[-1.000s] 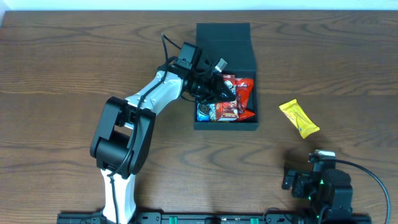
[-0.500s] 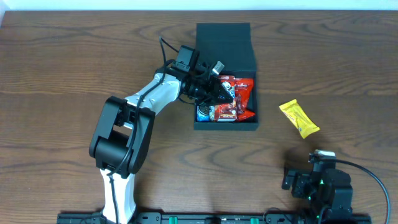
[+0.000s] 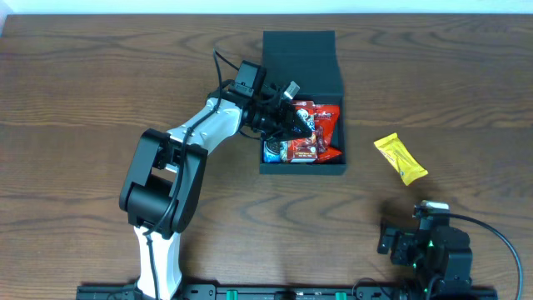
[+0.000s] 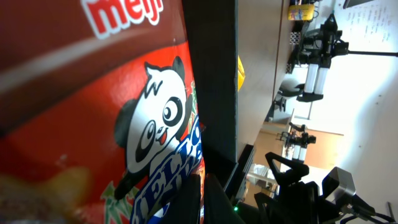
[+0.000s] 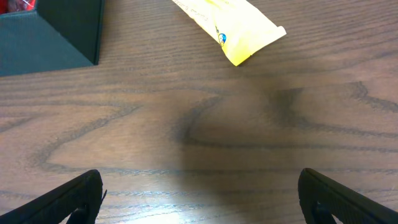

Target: Pack container

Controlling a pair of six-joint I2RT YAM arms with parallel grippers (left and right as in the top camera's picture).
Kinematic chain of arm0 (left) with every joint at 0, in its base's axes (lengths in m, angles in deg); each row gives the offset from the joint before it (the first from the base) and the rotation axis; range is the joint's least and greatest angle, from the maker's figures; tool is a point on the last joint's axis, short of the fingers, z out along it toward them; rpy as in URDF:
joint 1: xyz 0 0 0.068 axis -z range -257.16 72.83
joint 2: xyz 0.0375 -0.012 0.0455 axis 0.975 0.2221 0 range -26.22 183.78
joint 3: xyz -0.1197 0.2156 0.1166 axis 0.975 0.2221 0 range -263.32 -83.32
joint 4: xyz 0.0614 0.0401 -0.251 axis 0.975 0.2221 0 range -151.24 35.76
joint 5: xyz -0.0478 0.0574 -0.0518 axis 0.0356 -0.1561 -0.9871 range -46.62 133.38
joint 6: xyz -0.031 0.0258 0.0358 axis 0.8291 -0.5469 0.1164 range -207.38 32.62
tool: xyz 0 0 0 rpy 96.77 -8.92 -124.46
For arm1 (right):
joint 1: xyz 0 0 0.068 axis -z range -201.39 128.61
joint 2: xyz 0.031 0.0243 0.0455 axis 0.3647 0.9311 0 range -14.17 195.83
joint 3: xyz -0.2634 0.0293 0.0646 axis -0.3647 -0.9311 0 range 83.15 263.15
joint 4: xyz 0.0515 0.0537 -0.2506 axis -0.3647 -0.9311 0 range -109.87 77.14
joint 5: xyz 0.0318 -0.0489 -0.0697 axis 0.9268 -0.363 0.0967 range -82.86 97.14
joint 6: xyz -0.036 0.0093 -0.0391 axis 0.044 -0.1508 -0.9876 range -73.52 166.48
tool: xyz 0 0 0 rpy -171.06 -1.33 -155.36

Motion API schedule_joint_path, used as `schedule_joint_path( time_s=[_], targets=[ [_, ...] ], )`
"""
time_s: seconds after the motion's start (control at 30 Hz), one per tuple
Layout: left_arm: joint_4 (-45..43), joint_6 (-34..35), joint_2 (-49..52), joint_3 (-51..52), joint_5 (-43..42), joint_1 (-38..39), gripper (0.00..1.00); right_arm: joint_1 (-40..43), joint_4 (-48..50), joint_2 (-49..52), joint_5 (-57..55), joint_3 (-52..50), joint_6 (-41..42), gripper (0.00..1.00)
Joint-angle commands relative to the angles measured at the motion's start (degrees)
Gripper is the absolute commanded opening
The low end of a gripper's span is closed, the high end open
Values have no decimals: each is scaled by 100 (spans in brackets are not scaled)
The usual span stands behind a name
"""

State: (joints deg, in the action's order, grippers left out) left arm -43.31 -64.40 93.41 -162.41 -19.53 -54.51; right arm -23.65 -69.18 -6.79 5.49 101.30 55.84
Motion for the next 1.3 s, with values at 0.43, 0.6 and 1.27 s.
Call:
schedule_joint_path(
  time_s=[0.43, 0.6, 1.27],
  targets=[
    [706, 37, -2347, 81, 2059, 457, 12, 31, -20, -24, 17, -9, -87, 99],
    [1725, 42, -2765, 81, 4105, 833, 38, 31, -20, -24, 17, -9, -87, 99],
    [3257, -623, -5615, 1770, 6502, 887, 95, 31, -20, -24, 17, -9, -87, 99]
  ],
)
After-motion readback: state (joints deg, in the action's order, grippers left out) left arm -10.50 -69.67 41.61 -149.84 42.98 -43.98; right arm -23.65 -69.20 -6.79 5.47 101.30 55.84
